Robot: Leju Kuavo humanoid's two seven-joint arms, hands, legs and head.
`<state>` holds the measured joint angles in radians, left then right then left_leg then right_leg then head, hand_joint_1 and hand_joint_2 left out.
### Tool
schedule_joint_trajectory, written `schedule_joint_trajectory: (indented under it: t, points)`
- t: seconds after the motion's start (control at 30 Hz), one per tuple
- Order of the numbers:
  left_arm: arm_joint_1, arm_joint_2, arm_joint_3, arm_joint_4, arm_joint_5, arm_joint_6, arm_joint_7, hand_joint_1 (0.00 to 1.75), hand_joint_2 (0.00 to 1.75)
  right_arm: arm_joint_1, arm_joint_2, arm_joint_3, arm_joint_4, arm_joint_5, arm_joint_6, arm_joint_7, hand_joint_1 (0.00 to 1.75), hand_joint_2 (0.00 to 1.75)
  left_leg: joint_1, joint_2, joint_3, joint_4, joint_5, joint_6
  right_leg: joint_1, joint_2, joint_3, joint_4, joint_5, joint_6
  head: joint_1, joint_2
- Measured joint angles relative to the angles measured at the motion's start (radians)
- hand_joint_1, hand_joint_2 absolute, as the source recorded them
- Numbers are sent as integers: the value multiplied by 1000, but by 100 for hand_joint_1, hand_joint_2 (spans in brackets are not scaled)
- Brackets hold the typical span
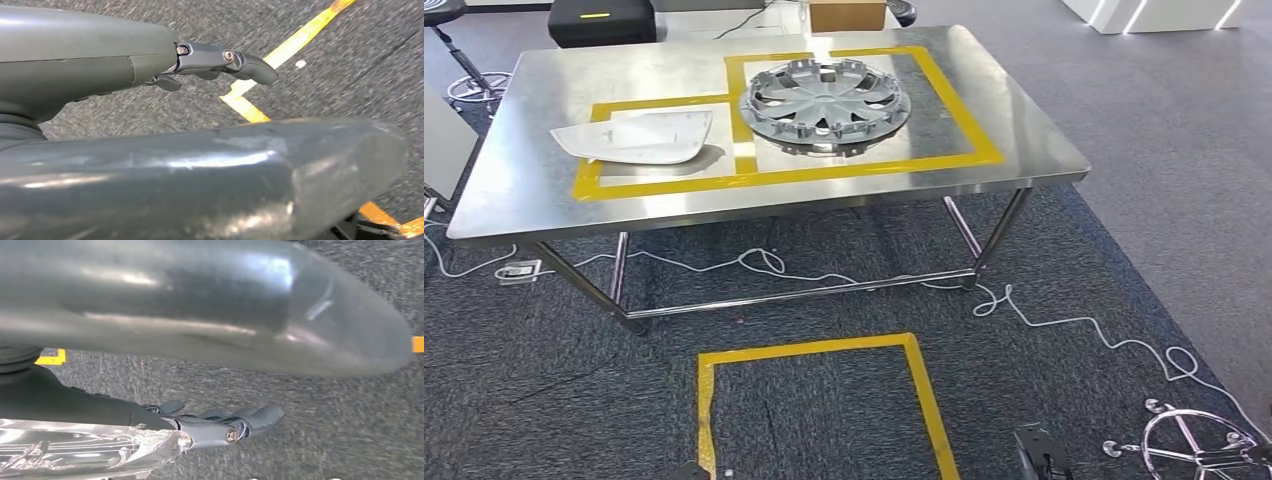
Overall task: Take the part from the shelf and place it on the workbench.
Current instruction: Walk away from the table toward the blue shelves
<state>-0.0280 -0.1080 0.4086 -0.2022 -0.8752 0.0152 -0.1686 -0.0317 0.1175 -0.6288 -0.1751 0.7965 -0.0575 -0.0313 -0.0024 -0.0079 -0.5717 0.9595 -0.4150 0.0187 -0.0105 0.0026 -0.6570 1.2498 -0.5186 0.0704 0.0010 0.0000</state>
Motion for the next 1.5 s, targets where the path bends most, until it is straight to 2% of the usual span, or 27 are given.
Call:
schedule_joint_trajectory:
  t: [0.03, 0.1, 0.17, 0.23, 0.27, 0.3, 0.37, 0.4, 0.43, 0.47, 0.5, 0.6, 0.67, 0.77, 0.83, 0.9, 0.93, 0.97, 1.0, 1.1, 1.17, 1.27, 1.33, 1.4, 1.43, 1.47, 1.5]
  points:
    - [0, 0, 0, 0, 0, -3, 0, 0, 0, -1, 0, 0, 0, 1, 0, 0, 0, 0, 0, 0, -9, 1, 8, -3, 0, 0, 52, -64, 23, -3, 0, 0]
    - [0, 0, 0, 0, 0, -10, 0, 0, 0, -5, 0, -1, 0, 4, 1, 2, 0, 0, -2, 0, -23, 2, 23, -12, 2, 1, 158, -212, 30, -10, -1, 0]
    - [0, 1, 0, 0, -1, -14, 1, 0, 0, -6, 0, -1, 0, 7, 2, 6, 0, 0, -3, 0, -28, 2, 37, -24, 6, 3, 195, -281, 16, -17, 0, 0]
    - [2, 1, 0, 1, -1, -16, 4, 0, 0, -3, 1, -1, 0, 10, 2, 10, 0, 0, -2, 0, -34, 2, 44, -37, 6, 3, 181, -284, 26, -31, 2, 0]
    - [4, 2, 0, 1, -2, -16, 6, 0, 0, -3, 2, -1, 0, 10, 2, 11, 0, 0, -1, 0, -41, 13, 28, -43, 5, 2, 175, -283, 34, -40, 0, 0]
    - [5, 2, 0, 1, -2, -16, 8, 0, 0, -3, 2, -2, 0, 10, 2, 11, 0, 0, 0, 0, -54, 43, -6, -48, 3, 0, 167, -284, 44, -49, -2, 0]
    - [6, 3, 0, 2, -4, -16, 9, 0, 0, -3, 3, -3, 0, 11, 2, 11, 0, 0, 3, 0, -94, 161, -101, -56, 2, -1, 146, -284, 63, -57, -7, 0]
    - [5, 3, 0, 2, -4, -16, 9, 0, 0, -2, 3, -3, 0, 12, 1, 11, 0, 0, 3, 0, -113, 227, -137, -59, 3, -1, 135, -283, 71, -57, -7, 0]
    - [5, 3, 0, 2, -5, -15, 9, 0, 0, -2, 3, -3, 0, 13, 1, 11, 0, 0, 3, 0, -121, 273, -151, -61, 3, -2, 124, -282, 79, -57, -7, 0]
    - [5, 2, 0, 2, -5, -15, 8, 0, 0, -2, 3, -4, 0, 14, 1, 11, 0, 0, 3, 0, -112, 286, -145, -61, 3, -2, 113, -281, 86, -55, -7, 0]
    - [5, 2, 0, 2, -5, -14, 7, 0, 0, -2, 3, -4, 0, 15, 1, 11, 0, 0, 3, 0, -84, 259, -123, -61, 2, -2, 104, -279, 93, -53, -7, 0]
    - [0, 2, 0, 2, -5, -11, 0, 0, 0, -2, 3, -4, 0, 18, 1, 9, 0, 0, 3, 0, 57, 60, -65, -53, 4, -2, 82, -271, 106, -40, -7, 0]
    - [-4, 1, 0, 2, -5, -9, -3, 0, 0, -3, 3, -4, 0, 19, 1, 8, 0, 0, 1, -1, 93, -5, -65, -43, 7, -2, 72, -265, 116, -29, -6, 0]
    - [-2, 2, 0, 2, -6, -7, -4, 0, 0, 0, 3, -4, 0, 20, 1, 7, 0, 0, 1, 1, 78, -7, -54, -21, 5, -2, 58, -252, 114, -13, -6, 0]
    - [-2, 2, 1, 2, -9, -6, -4, 0, 0, 1, 3, -4, 0, 20, 0, 7, 0, 0, 4, 3, 65, -8, -41, -5, 3, -2, 27, -176, 51, -4, -3, 0]
    - [-2, 1, 1, 2, -12, -5, -4, 0, 0, 0, 4, -4, 0, 21, 0, 7, 0, 0, 2, 3, 48, -7, -27, 1, 2, -2, -19, -39, -32, 3, 0, 0]
    - [-1, 1, 1, 2, -13, -4, -4, 0, 0, 0, 4, -4, 0, 21, 0, 8, 0, 0, 1, 3, 39, -7, -20, 1, 2, -2, -32, 14, -54, 4, 0, 0]
    - [0, 1, 1, 2, -14, -3, -4, 0, 0, 0, 4, -5, 0, 21, 0, 8, 0, 0, 1, 3, 30, -6, -13, 0, 2, -2, -27, 32, -56, 4, 0, 0]
    - [0, 1, 1, 2, -14, -2, -4, 0, 0, -1, 4, -5, 0, 21, 0, 8, 0, 0, 1, 3, 22, -4, -7, -2, 2, -2, -1, 6, -39, 2, 0, 0]
    - [0, 0, 1, 2, -15, -1, -4, 0, 0, -5, 4, -5, 0, 23, 0, 9, 0, 0, -1, 3, 3, 2, 8, -12, 3, -1, 142, -205, 22, -7, 0, 0]
    - [-1, 0, 1, 2, -16, 0, -4, 0, 0, -6, 4, -4, 0, 24, 0, 8, 0, 0, -2, 3, -4, 4, 18, -23, 6, 2, 178, -270, 28, -16, -1, 0]
    - [0, 1, 1, 2, -19, 1, -3, 0, 0, -4, 5, -5, 0, 25, 1, 8, 0, 0, -1, 2, -13, 10, 20, -41, 6, 2, 160, -272, 42, -37, -1, 0]
    - [1, 1, 1, 2, -21, 2, -3, 0, 0, -5, 6, -6, 0, 26, 0, 6, 0, 0, 1, 2, -39, 68, -41, -51, 3, 0, 145, -274, 60, -52, -4, 0]
    - [0, 1, 1, 2, -21, 6, -2, 0, 0, -5, 6, -9, 0, 26, 0, 4, 0, 0, 3, 2, -83, 194, -134, -58, 4, -1, 124, -273, 77, -58, -7, 0]
    - [0, 1, 2, 2, -21, 8, -2, 0, 0, -4, 6, -9, 0, 26, 0, 4, 0, 0, 3, 2, -98, 252, -162, -60, 4, -1, 112, -272, 86, -58, -7, 0]
    - [0, 1, 2, 2, -21, 9, -2, 0, 0, -3, 6, -10, 0, 27, 0, 4, 0, 0, 3, 2, -99, 282, -169, -61, 5, -2, 100, -271, 94, -57, -7, 0]
    - [0, 1, 2, 2, -22, 10, -2, 0, 0, -3, 6, -11, 0, 26, 0, 4, 0, 0, 3, 2, -84, 278, -156, -61, 5, -2, 90, -270, 101, -55, -7, 0]
